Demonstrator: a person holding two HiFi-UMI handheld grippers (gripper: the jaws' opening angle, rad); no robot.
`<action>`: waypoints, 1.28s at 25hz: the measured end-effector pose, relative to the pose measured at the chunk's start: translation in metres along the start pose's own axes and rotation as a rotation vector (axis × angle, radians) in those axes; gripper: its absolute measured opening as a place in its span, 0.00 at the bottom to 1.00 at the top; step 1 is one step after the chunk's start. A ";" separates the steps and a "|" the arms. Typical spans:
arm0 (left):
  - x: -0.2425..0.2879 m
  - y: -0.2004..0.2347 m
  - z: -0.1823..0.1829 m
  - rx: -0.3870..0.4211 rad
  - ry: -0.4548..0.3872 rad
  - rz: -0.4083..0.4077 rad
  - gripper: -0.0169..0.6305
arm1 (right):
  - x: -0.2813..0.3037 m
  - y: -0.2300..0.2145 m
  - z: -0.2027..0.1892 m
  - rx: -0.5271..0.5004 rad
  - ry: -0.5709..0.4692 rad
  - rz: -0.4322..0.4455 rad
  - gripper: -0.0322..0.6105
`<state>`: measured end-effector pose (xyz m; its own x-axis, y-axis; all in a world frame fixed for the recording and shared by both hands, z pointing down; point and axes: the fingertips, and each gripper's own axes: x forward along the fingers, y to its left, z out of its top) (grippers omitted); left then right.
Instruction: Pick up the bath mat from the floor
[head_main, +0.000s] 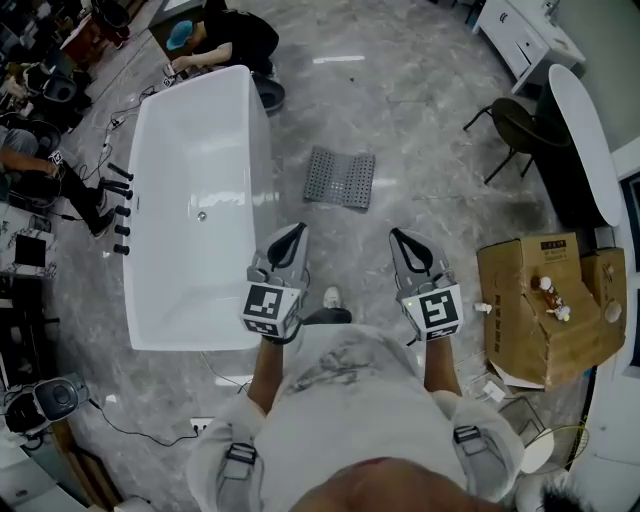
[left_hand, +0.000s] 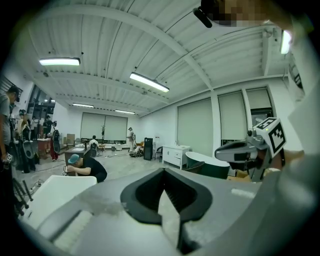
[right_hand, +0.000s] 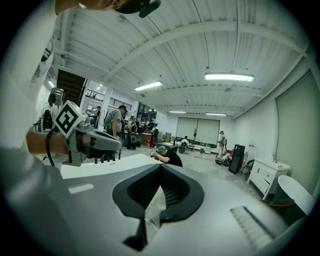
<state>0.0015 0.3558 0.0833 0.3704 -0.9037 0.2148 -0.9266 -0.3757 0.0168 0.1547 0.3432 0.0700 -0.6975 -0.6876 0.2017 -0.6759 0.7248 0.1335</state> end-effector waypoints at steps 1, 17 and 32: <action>0.005 0.008 0.002 0.002 0.001 -0.001 0.03 | 0.009 -0.001 0.002 -0.001 0.003 -0.002 0.05; 0.067 0.083 -0.010 -0.042 0.038 -0.030 0.03 | 0.092 -0.027 -0.009 0.007 0.074 -0.042 0.05; 0.186 0.143 -0.008 -0.091 0.106 0.010 0.03 | 0.207 -0.121 -0.020 0.051 0.095 0.034 0.05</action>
<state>-0.0632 0.1357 0.1336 0.3562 -0.8790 0.3170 -0.9342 -0.3419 0.1016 0.0965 0.1141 0.1146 -0.6964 -0.6534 0.2969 -0.6649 0.7431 0.0757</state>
